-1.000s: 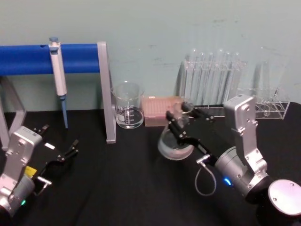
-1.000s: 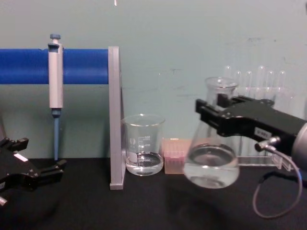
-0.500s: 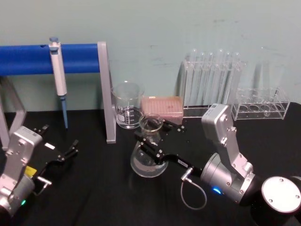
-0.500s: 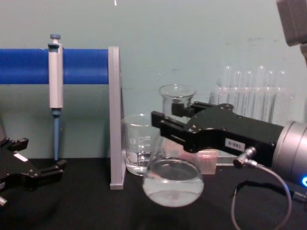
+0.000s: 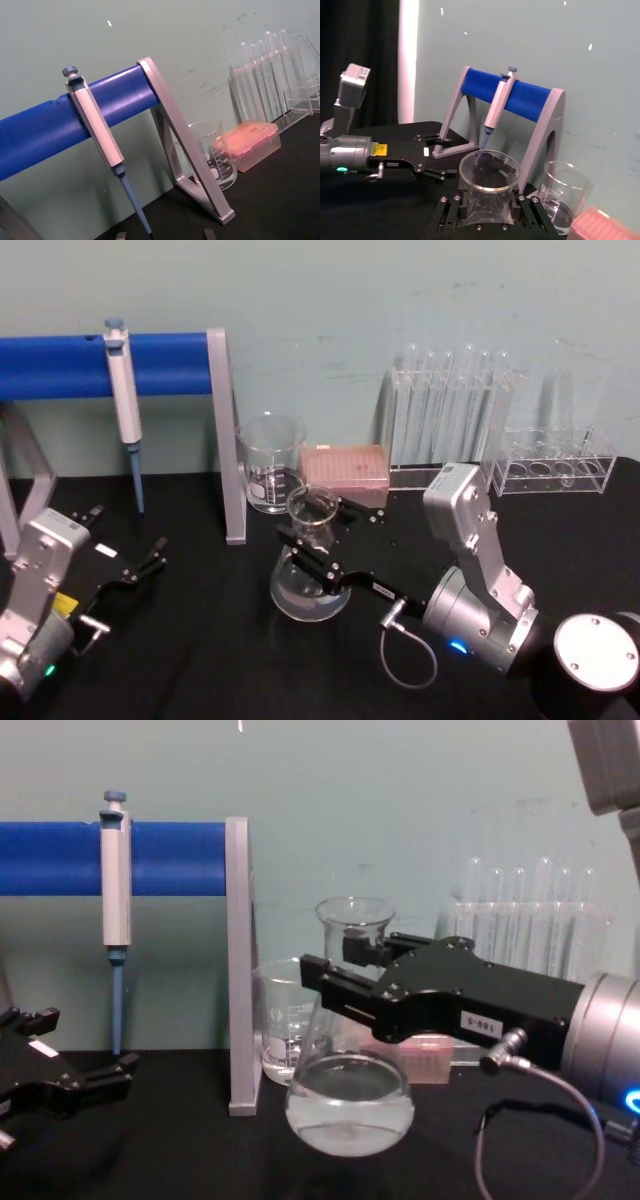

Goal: Grasp the erlenmeyer flask with one hand, shake it three times, then place it back.

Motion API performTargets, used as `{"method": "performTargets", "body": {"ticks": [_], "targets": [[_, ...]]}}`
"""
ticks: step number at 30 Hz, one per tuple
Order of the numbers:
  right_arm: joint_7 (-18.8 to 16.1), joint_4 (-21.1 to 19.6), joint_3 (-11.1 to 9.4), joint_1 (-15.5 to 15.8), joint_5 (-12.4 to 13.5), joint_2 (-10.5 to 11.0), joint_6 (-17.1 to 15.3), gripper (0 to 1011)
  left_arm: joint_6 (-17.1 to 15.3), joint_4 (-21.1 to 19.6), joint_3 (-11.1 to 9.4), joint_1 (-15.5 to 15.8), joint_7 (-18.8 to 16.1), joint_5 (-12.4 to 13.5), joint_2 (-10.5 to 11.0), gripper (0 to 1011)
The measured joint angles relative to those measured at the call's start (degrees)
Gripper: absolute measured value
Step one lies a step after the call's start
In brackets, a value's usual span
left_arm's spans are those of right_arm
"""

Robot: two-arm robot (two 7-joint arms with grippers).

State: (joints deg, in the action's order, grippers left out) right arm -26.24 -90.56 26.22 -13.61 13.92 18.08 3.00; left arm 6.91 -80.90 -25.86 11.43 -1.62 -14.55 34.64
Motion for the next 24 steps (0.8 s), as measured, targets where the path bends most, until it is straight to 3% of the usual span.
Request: {"method": "performTargets", "body": {"ticks": [11,24], "targets": [[5.06,-0.53,-1.84,1.58,-0.43,-0.91,0.15,452,0.0,0.0,0.0,0.0,0.0,0.0,0.0,1000],[17.91,-2.52,-8.45,5.96,-4.8,-5.05,-1.14,452,0.0,0.0,0.0,0.0,0.0,0.0,0.0,1001]]}}
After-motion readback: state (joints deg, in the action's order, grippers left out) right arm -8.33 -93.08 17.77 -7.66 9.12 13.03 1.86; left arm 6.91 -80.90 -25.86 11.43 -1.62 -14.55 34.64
